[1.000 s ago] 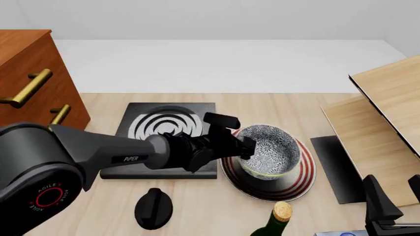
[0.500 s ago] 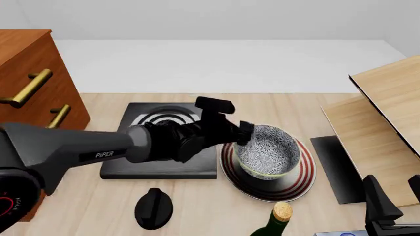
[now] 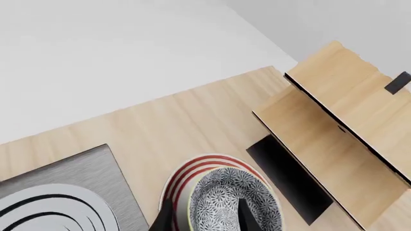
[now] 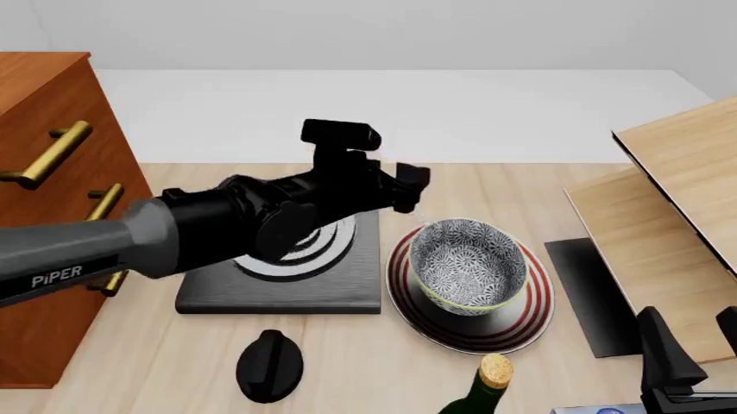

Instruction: Pick up the akita bowl and put it on the plate.

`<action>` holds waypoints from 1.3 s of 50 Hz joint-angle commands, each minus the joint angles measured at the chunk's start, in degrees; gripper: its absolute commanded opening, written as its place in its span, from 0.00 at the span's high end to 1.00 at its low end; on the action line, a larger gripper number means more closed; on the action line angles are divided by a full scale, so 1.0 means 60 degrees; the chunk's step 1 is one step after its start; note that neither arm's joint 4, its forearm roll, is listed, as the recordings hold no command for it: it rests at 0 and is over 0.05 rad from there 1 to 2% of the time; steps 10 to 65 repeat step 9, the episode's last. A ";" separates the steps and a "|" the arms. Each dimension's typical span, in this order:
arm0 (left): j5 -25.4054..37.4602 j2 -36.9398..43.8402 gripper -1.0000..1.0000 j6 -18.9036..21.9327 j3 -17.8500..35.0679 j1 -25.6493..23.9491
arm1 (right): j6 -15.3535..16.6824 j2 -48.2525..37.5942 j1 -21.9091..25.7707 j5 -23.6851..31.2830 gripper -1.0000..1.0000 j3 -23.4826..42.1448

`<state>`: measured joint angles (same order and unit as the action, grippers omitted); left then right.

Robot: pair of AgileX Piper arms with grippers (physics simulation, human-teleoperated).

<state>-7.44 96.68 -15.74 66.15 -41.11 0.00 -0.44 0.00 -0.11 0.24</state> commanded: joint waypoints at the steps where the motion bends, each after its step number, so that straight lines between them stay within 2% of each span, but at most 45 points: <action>1: -0.0094 -0.0640 0.00 0.0034 -0.0384 0.0127 | -0.0001 -0.0003 0.0002 0.0000 0.00 0.0000; 65: -0.0146 -0.0808 0.00 0.0074 -0.0493 0.0071 | 0.0001 0.0000 0.0002 0.0000 0.00 0.0000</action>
